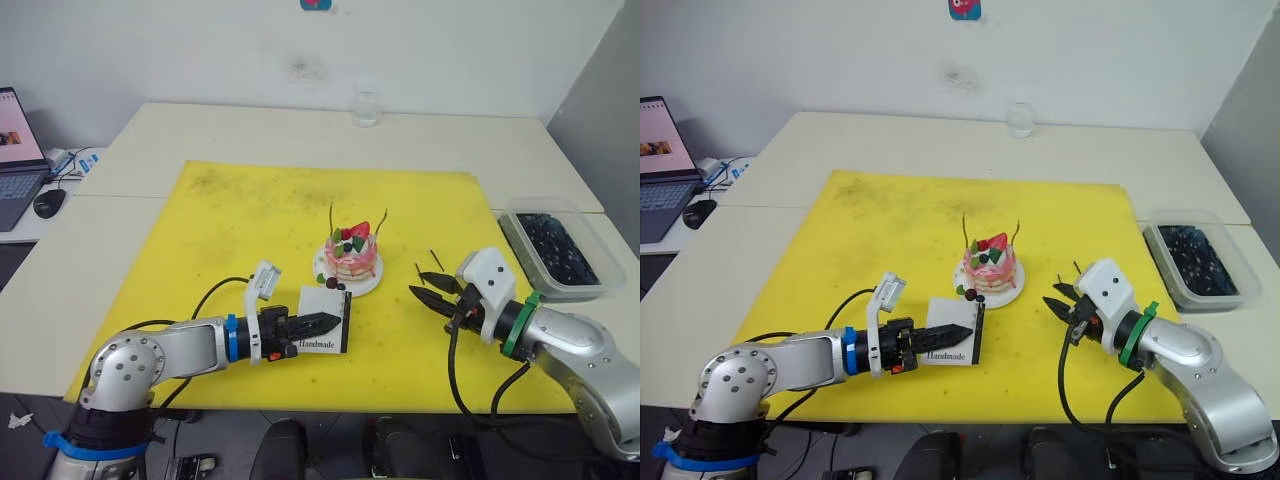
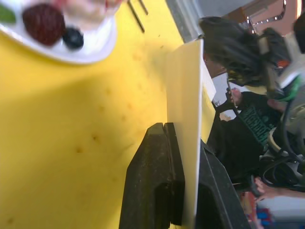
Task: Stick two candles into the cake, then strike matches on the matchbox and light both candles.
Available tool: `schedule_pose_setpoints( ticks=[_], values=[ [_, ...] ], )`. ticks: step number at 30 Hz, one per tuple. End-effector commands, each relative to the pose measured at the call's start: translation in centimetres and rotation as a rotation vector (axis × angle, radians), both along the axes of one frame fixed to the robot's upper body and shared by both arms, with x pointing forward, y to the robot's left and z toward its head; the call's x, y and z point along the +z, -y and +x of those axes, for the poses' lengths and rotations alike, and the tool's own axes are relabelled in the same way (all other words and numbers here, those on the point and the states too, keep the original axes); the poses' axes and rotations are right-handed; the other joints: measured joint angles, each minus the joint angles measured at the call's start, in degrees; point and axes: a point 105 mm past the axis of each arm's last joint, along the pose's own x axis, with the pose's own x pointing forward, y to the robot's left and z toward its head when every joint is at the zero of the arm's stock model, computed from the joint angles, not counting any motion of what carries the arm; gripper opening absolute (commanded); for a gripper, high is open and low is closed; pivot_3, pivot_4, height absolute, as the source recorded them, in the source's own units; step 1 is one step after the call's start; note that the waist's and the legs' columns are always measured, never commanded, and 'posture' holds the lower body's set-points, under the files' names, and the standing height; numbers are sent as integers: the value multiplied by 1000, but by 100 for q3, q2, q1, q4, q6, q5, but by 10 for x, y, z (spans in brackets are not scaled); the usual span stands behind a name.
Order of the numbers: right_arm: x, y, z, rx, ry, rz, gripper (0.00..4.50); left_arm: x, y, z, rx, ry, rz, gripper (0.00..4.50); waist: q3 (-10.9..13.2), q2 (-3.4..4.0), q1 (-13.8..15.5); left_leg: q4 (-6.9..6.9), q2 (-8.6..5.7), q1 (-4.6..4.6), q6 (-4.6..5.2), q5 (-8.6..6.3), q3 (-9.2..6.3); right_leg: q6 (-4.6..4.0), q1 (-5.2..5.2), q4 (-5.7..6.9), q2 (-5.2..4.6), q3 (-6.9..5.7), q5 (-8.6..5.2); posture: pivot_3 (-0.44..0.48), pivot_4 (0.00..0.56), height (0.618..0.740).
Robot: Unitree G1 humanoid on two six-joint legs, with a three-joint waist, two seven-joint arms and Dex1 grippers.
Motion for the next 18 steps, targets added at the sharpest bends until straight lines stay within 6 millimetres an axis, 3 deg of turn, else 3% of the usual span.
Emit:
schedule_pose_setpoints(
  ticks=[1,7,13,18],
  values=[
    [-3,-3,9,-77,68,13,2317,16,-2,4,13,92,-9,0,0,-2,-2,0,0,0,0,0,4,-2,0,-3,-2,2,-1,0,150,740],
    [-24,2,38,-274,109,105,2317,12,2,2,-22,142,57,0,3,1,-4,-2,-1,-2,0,0,6,-4,0,-8,0,3,-3,0,150,740],
    [-39,13,53,-369,112,117,2317,8,2,3,-17,160,76,0,3,2,-5,-3,2,-8,-1,-1,2,3,-3,-8,3,-1,0,0,150,740],
    [-46,11,57,-373,78,146,2317,7,2,2,-19,161,78,0,3,2,-5,-3,4,-7,-1,-1,1,3,-3,-3,5,-1,1,0,150,740]
  ],
)
